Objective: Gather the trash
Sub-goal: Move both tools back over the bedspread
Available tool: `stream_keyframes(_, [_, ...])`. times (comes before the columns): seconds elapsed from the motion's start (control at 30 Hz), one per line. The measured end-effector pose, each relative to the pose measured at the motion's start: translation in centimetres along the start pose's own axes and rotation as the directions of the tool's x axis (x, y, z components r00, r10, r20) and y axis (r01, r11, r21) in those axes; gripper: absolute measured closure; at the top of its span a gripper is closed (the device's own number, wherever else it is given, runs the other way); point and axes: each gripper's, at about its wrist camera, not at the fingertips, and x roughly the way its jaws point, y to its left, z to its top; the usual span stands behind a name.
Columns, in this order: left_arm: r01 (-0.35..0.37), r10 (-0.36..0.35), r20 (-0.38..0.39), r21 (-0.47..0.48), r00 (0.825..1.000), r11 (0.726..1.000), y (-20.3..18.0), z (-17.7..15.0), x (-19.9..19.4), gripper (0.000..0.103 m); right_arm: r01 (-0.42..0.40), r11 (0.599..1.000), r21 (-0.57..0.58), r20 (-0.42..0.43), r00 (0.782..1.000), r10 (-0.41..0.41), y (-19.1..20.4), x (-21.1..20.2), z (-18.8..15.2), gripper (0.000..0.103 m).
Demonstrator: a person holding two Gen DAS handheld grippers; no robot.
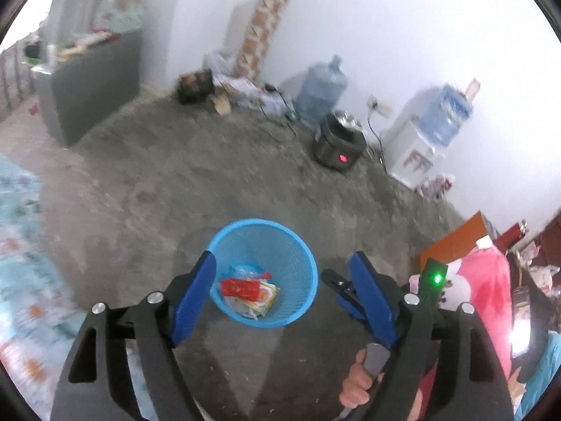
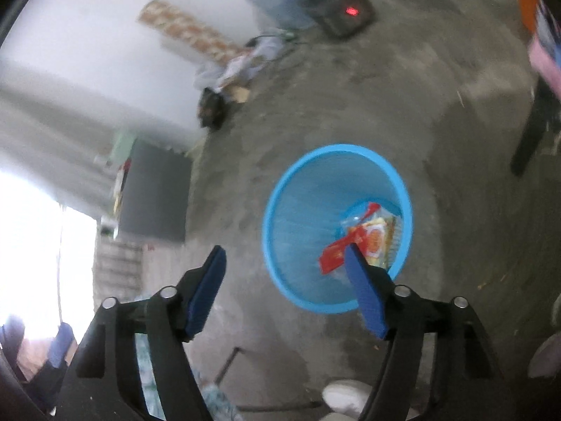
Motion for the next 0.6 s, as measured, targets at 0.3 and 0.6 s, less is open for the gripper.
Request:
stream_keyframes(0.3, [-0.112, 0.133, 0.202, -0.113, 0.970, 0.987, 5.6, -4.8, -15.8, 0.013, -0.045, 0.958, -0.284, -0.010, 0.999, 0.044, 8.3, -5.6, -4.4, 0.025])
stream_keyframes(0.6, [-0.234, 0.297, 0.301, -0.227, 0.906, 0.945, 11.7, -13.2, -27.2, 0.008, -0.156, 0.873, -0.463, -0.114, 0.987, 0.116, 14.1, -7.9, -9.5, 0.025])
